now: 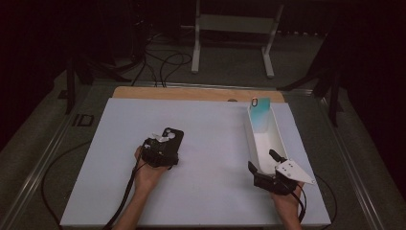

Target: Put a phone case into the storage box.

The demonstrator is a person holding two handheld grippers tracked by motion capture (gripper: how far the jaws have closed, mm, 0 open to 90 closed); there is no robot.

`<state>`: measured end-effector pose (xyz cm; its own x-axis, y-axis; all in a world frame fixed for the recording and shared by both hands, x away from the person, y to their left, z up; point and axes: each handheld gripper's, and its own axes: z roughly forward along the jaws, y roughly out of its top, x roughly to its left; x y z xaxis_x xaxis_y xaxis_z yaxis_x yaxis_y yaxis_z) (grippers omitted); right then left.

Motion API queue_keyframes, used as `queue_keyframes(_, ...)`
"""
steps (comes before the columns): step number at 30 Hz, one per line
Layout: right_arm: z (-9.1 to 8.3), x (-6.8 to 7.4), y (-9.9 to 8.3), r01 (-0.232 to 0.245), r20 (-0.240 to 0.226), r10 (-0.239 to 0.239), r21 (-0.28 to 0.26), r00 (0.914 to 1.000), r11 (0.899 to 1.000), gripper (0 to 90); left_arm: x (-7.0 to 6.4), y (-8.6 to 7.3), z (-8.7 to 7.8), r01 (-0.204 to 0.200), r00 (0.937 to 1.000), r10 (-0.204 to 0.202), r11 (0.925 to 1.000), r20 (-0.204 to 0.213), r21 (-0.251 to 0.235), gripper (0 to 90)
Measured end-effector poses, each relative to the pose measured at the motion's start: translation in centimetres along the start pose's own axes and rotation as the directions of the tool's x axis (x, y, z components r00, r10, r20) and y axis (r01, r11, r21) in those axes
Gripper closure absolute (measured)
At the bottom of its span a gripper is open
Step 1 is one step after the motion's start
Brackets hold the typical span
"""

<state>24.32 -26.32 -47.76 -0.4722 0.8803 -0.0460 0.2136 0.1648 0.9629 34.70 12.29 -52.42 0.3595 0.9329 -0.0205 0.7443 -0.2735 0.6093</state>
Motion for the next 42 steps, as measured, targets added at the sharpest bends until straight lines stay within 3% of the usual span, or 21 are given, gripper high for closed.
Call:
queue_keyframes(7,0.0,0.0,0.0,-0.003,-0.001,0.003,0.001,1.0000,1.000,12.6,0.4,-0.1,-0.3,0.019,0.9995,-0.019,0.9998,0.026,-0.011,14.7)
queue_keyframes(13,0.0,0.0,0.1,-0.005,-0.006,0.005,0.003,1.0000,1.000,12.6,0.6,-0.1,-1.5,0.008,0.9982,-0.002,0.9964,0.061,-0.084,14.7)
queue_keyframes(19,0.1,-0.1,0.1,-0.004,-0.007,0.004,0.004,1.0000,1.000,12.6,0.5,-0.1,-2.4,-0.029,0.9977,0.037,0.9924,0.058,-0.120,14.7)
queue_keyframes(38,0.2,0.2,0.6,-0.004,-0.019,0.004,0.016,0.9998,1.000,12.6,1.3,-0.1,-5.6,-0.016,0.9975,0.031,0.9735,0.064,-0.228,14.8)
queue_keyframes(42,0.3,0.1,1.2,-0.009,-0.041,0.010,0.034,0.9991,0.999,12.5,1.4,-0.1,-6.2,-0.016,0.9974,0.033,0.9683,0.064,-0.249,14.8)
